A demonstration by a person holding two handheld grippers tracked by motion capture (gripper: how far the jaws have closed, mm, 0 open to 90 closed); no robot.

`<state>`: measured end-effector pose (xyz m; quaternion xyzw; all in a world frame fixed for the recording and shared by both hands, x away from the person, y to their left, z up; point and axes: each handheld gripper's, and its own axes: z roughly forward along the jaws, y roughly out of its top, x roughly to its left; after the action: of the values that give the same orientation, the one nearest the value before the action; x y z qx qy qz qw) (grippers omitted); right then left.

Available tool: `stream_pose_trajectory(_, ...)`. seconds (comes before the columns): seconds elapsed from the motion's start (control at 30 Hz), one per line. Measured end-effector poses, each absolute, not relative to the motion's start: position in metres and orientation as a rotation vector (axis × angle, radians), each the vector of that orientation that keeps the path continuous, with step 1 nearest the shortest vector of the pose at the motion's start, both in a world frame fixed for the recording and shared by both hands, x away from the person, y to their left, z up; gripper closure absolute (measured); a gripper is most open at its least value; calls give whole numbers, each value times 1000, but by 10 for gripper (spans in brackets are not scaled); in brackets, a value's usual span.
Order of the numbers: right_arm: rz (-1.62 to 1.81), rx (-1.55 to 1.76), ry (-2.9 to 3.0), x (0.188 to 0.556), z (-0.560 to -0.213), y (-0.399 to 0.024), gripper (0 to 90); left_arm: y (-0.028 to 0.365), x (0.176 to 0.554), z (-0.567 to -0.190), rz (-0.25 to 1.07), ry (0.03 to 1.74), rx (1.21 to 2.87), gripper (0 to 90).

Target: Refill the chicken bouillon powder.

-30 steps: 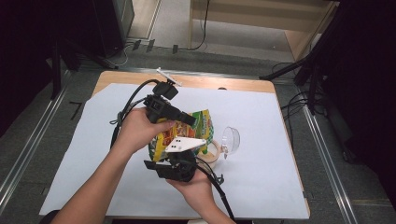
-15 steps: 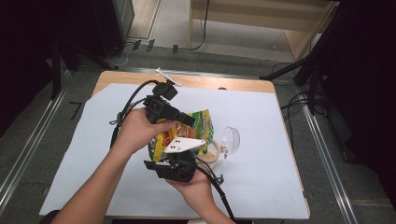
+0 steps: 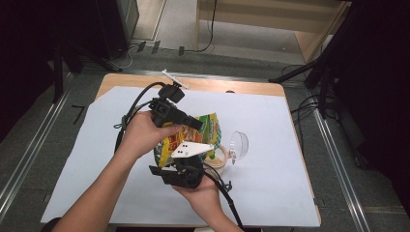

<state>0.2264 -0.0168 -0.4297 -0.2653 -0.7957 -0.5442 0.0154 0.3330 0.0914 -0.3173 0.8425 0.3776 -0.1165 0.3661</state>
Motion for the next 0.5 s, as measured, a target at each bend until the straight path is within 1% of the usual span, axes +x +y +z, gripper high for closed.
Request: stream_pose_trajectory(0.5, -1716, -838, -2459, 226, -429, -18, 691, 88, 332, -313, -282, 967, 2177, 823)
